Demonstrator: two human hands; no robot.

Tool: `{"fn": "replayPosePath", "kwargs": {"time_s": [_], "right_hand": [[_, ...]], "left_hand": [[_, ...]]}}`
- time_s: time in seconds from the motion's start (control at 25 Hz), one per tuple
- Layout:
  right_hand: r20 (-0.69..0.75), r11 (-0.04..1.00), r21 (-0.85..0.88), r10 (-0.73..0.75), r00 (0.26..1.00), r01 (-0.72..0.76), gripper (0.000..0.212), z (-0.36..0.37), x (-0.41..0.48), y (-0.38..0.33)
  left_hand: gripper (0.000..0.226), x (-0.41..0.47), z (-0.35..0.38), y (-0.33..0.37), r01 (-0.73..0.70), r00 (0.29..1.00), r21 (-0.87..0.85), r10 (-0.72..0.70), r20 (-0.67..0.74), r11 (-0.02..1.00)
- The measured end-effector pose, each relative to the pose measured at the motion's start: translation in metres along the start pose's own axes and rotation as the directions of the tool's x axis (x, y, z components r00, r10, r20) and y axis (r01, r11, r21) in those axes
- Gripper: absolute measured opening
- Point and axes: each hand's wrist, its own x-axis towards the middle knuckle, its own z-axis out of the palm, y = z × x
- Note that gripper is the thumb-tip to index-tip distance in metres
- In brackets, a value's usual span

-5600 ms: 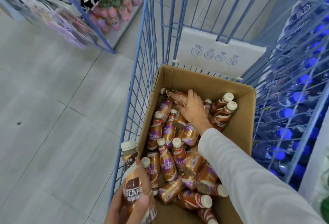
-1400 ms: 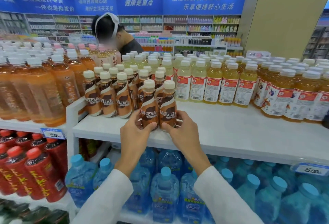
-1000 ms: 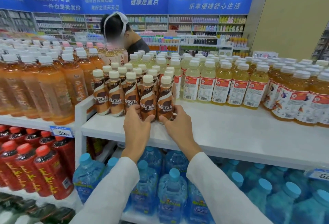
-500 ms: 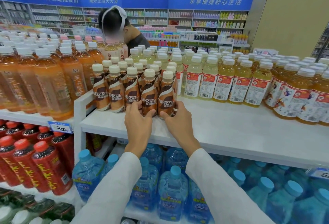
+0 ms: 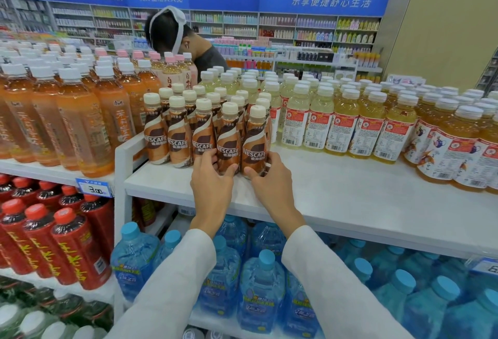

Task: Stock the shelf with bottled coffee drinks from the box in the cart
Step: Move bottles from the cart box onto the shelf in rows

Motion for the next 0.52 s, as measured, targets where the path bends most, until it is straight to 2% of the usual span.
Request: {"fn": "replayPosePath", "kwargs": {"time_s": [0.36,0.52], "right_hand": [[0.018,1.0,-0.001,-0.012,1.0,0.012,0.062,0.0002,-0.0009,0.0005],[0.038,0.998,0.056,-0.029,0.999,0.027,0.064,-0.0079,-0.0081,0.0001]], "left_hand": [[0.052,0.0,0.0014,-0.0022,-0.019,1.0,0.041,0.019,-0.009,0.999],[0.052,-0.0034,-0.0059,-0.0007,-0.027,0.999,0.044,0.025,0.04,0.999]]}}
